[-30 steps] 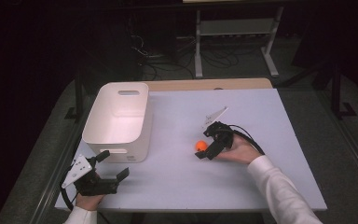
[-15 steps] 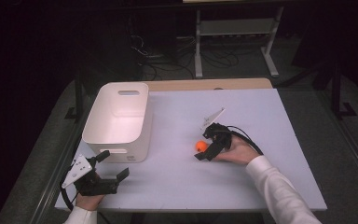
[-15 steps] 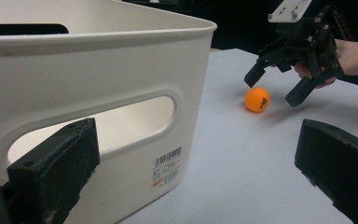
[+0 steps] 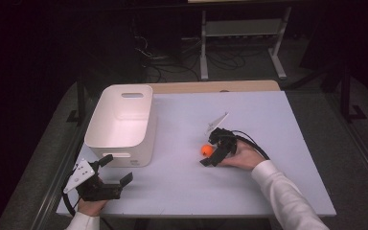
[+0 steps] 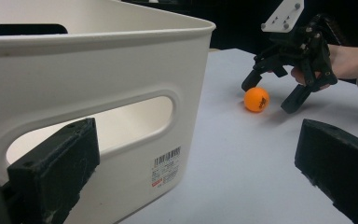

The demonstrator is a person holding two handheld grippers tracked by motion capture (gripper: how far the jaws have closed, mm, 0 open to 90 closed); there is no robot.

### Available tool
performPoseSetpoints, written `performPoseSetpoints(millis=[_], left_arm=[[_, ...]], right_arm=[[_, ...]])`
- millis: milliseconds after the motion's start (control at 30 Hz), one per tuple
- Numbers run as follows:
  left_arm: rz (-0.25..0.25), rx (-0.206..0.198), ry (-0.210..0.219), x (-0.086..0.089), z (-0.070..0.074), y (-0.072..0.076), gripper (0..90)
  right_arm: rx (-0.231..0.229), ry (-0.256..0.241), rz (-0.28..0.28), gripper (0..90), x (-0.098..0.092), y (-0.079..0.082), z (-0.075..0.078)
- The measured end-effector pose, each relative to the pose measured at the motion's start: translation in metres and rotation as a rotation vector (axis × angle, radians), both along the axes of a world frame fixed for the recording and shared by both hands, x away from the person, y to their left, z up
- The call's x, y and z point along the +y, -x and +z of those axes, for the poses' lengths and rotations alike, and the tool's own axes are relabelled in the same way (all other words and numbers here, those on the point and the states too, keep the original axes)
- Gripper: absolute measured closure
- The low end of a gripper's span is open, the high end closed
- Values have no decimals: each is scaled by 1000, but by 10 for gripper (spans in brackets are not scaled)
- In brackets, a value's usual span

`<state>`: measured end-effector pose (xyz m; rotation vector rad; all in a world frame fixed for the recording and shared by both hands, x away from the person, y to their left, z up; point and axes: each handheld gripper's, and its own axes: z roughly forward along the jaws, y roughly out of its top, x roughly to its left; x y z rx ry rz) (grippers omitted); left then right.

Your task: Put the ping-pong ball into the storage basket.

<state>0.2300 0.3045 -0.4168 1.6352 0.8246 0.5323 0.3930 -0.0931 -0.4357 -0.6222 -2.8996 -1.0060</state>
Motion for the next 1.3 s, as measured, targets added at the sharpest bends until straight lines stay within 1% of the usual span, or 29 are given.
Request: performPoseSetpoints(millis=[67,233,267,367,433,467,600,667,733,833,1167,1300], left_arm=[[0,0,1,0,0,0,0],[1,2,4,0,0,0,0],[1,2,3,0,0,0,0],[2,4,4,-1,0,0,0],[2,5,3,-1,0,0,0],[2,6,3,-1,0,0,0],[1,7,3,-1,0,0,0],[2,9,4,-1,0,0,0],[1,8,4,-1,0,0,0],[1,8,3,-1,0,0,0],[1,8,3,-1,0,0,0],[1,8,2,-1,0,0,0]], right_arm=[[7,0,-3,0,0,0,0],[9,5,-12,7,1,-1,-2],[12,4,-9,42,1,-1,-2],[12,4,-15,83,0,-1,-2],[7,3,-13,126,0,-2,-2],[5,4,-17,131,-1,-2,-2],[-7,18,-24,191,-1,-3,-3],[-5,27,-28,220,-2,-4,-4],[-11,23,-31,237,-3,-4,-4],[-4,10,-36,286,-3,-5,-3],[-31,6,-36,432,-5,-3,0],[-30,0,-36,480,-6,-3,1]])
